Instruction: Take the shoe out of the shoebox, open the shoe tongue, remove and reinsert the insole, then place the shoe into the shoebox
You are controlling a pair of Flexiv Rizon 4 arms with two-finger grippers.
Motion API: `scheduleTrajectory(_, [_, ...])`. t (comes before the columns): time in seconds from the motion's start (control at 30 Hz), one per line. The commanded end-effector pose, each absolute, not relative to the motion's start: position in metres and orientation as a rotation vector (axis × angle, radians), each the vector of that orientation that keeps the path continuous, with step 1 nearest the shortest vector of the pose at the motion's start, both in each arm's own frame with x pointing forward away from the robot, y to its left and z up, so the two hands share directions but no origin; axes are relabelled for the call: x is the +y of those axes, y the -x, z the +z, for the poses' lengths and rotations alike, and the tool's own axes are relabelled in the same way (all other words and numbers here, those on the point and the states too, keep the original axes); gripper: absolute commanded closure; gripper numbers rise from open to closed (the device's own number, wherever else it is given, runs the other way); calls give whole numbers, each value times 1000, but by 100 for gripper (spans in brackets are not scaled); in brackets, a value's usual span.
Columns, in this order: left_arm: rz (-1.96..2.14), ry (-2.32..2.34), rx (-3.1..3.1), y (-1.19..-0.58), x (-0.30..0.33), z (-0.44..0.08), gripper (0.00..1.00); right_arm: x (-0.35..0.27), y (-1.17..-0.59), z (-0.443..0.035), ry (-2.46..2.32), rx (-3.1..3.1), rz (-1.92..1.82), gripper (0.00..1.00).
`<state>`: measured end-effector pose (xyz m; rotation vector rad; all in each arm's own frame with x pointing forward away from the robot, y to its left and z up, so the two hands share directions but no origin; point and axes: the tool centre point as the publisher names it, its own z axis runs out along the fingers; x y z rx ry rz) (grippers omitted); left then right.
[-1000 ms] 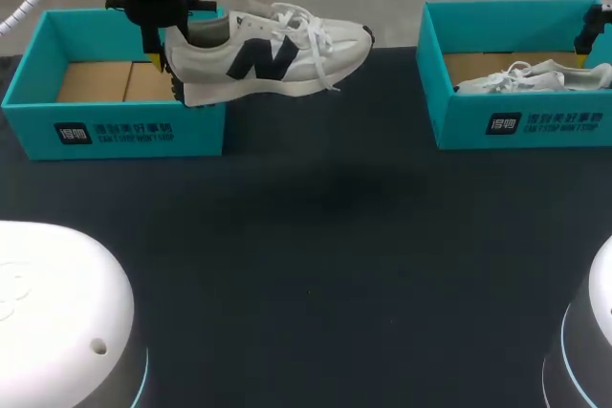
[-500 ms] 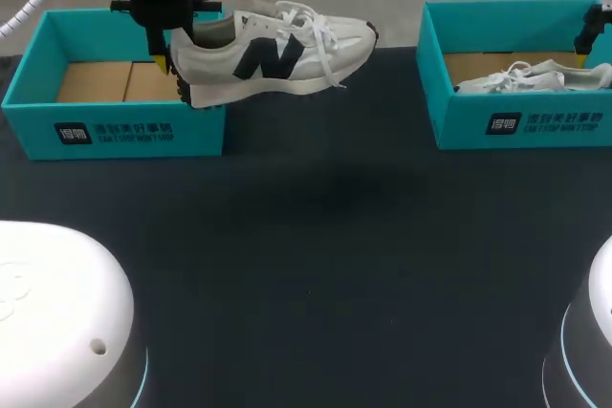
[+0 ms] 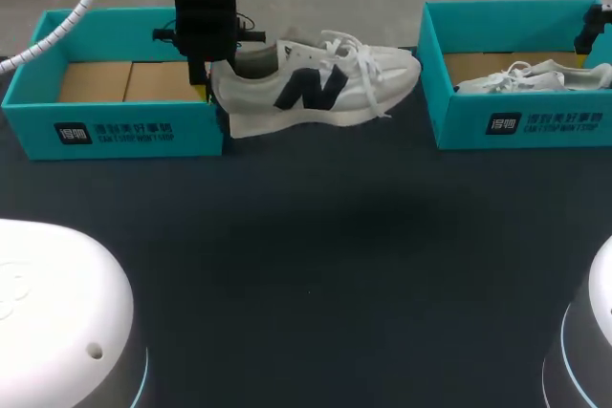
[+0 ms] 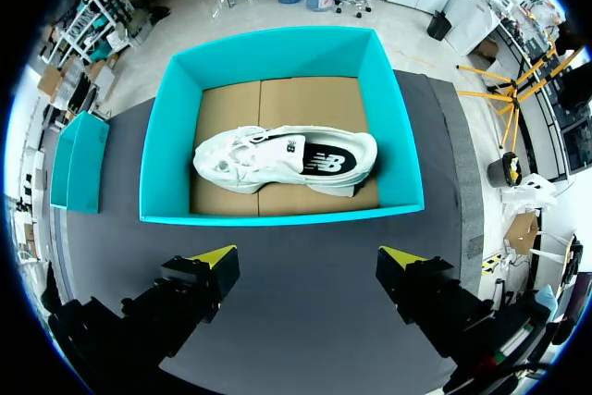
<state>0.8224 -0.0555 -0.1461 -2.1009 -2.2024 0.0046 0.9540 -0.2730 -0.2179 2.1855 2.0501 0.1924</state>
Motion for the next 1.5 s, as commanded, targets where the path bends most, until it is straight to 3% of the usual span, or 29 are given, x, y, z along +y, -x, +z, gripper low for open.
scheduleTrajectory(0.03, [-30,2126,-2192,-810,-76,-148,100,-273,-953,-218,-2185,2047,193,0])
scheduleTrajectory(0.43, [-108,2204,-2149,-799,-101,-169,100,-273,-953,-218,-2185,2047,193,0])
scheduleTrajectory(1.5, [-74,2195,-2113,-796,-83,-348,100,-273,-953,-218,-2185,2047,193,0])
